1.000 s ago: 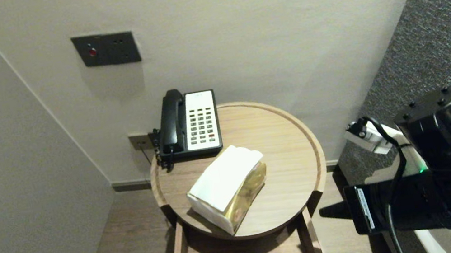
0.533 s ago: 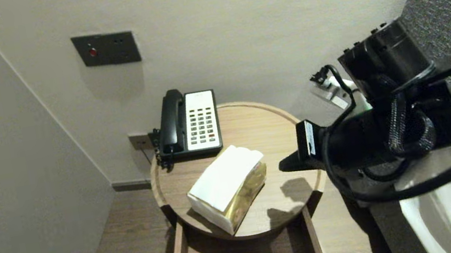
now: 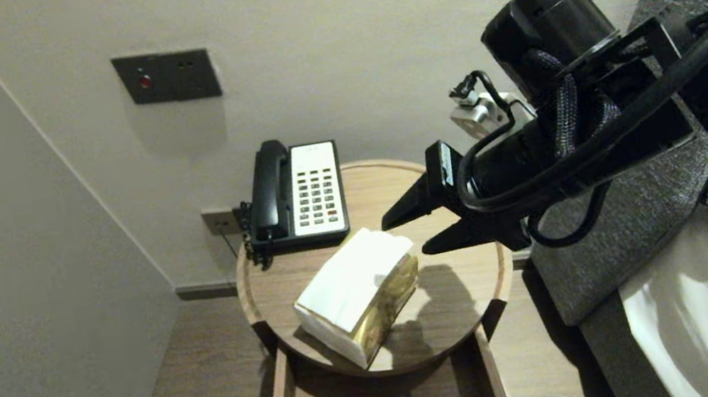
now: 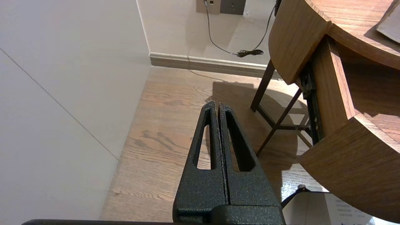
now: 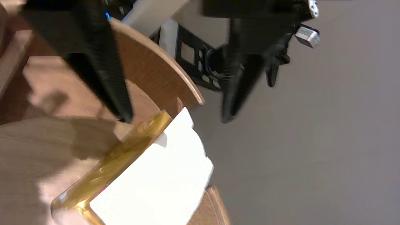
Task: Put the tissue on the table in the drawer one by one
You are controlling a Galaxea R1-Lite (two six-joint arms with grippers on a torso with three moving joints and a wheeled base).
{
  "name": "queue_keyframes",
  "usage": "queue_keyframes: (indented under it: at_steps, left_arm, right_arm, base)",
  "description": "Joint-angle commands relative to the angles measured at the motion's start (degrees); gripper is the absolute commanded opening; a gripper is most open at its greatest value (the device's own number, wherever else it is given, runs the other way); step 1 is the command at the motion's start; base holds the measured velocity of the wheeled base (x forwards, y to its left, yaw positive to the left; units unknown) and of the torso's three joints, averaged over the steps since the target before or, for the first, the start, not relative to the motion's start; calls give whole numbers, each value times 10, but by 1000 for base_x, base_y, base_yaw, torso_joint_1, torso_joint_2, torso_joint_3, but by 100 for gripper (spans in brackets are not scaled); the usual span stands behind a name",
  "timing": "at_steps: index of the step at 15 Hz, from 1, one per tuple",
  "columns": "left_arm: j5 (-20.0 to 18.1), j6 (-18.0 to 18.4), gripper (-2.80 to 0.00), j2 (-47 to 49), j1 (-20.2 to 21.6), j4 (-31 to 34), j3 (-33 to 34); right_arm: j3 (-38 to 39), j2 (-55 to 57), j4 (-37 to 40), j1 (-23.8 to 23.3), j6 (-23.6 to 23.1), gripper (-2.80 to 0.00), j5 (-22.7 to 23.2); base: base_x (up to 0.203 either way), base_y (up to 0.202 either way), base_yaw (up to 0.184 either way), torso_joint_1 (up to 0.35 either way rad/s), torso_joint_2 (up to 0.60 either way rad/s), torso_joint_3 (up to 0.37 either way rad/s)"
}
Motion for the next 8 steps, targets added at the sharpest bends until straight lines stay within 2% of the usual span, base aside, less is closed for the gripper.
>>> queue_keyframes:
  at_steps: [1,4,8]
  left_arm:
    - [0,0,-280,0,0,1,0]
    - [0,0,-280,0,0,1,1]
    - [0,0,-280,0,0,1,0]
  right_arm:
    - [-71,48,80,6,-1,0,1]
    - [-158,117,185,9,-14,0,-1]
    - [-162,150,194,14,-50,0,-3]
  base:
    - [0,0,0,0,0,0]
    - [0,0,0,0,0,0]
    - [0,0,0,0,0,0]
